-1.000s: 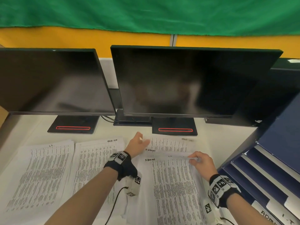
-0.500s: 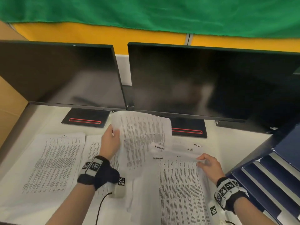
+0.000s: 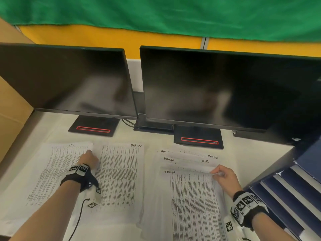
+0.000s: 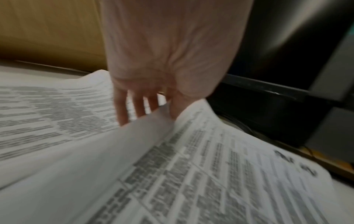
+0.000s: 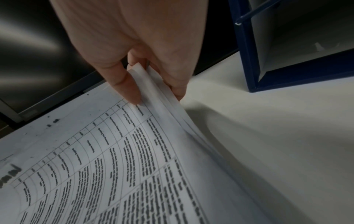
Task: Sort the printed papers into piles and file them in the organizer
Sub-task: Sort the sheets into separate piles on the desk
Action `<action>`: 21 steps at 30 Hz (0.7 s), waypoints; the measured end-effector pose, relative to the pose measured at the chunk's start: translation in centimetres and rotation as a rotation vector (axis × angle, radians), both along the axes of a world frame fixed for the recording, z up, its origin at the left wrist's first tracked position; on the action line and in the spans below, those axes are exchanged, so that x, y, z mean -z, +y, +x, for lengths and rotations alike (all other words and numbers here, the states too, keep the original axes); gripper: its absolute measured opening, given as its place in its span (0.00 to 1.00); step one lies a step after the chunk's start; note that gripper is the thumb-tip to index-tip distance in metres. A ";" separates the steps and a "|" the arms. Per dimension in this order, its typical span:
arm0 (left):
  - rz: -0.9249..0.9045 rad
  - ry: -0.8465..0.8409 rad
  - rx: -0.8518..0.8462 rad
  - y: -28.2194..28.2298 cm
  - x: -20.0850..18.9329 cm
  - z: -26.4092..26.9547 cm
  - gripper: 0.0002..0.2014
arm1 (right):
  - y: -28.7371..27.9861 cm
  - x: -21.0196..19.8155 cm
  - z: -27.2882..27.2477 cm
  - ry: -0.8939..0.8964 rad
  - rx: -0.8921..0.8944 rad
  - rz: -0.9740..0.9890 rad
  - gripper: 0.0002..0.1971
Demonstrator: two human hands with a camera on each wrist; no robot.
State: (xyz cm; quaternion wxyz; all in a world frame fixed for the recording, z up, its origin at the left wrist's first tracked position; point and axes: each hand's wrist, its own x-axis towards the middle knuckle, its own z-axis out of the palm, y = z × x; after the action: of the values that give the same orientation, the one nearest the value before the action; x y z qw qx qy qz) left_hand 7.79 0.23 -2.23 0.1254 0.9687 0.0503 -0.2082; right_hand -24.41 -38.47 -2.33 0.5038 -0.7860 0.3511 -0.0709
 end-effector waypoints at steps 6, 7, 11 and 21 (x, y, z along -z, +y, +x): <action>-0.088 -0.408 0.375 -10.3 -3.1 -4.9 0.23 | 0.4 0.2 0.2 -0.029 0.012 0.019 0.10; -0.190 -0.427 0.529 -12.5 -3.0 -6.0 0.19 | 0.5 0.1 0.2 -0.029 0.011 0.020 0.10; -0.371 -0.108 0.858 -19.1 -2.1 -8.8 0.14 | 0.7 -0.1 0.0 -0.018 0.008 0.019 0.10; -0.167 -0.062 1.044 -22.7 -2.0 -9.8 0.10 | 0.9 -0.1 -0.6 -0.019 0.039 -0.038 0.13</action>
State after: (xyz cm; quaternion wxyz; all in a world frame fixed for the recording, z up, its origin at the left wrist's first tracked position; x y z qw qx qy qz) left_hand -2.05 -22.50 -0.27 0.0834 0.8573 -0.4591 -0.2175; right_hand -25.06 -37.59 -2.25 0.4907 -0.7877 0.3603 -0.0948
